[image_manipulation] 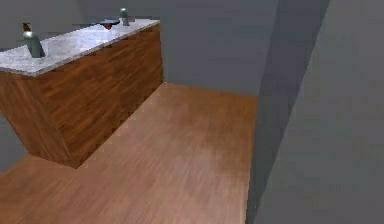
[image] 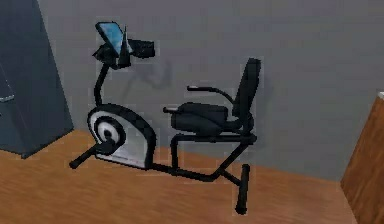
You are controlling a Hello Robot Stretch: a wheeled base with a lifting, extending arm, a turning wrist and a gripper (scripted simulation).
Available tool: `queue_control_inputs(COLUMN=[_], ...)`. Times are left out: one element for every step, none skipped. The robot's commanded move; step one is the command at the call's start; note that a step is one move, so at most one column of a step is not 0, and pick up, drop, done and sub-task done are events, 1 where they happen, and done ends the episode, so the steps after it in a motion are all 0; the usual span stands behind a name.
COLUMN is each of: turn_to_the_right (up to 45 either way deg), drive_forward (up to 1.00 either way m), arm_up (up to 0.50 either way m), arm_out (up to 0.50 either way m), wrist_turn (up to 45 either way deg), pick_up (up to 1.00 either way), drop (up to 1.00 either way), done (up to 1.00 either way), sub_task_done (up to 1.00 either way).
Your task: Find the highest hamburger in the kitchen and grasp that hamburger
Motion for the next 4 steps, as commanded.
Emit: queue_control_inputs(turn_to_the_right=[45.0,15.0,0.0,39.0], drive_forward=[0.0,0.0,0.45,0.0], arm_up=[0.0,0.0,0.0,0.0], arm_out=[0.0,0.0,0.0,0.0], wrist_turn=[0.0,0.0,0.0,0.0], pick_up=[0.0,0.0,0.0,0.0], drop=[0.0,0.0,0.0,0.0], done=[0.0,0.0,0.0,0.0], sub_task_done=[0.0,0.0,0.0,0.0])
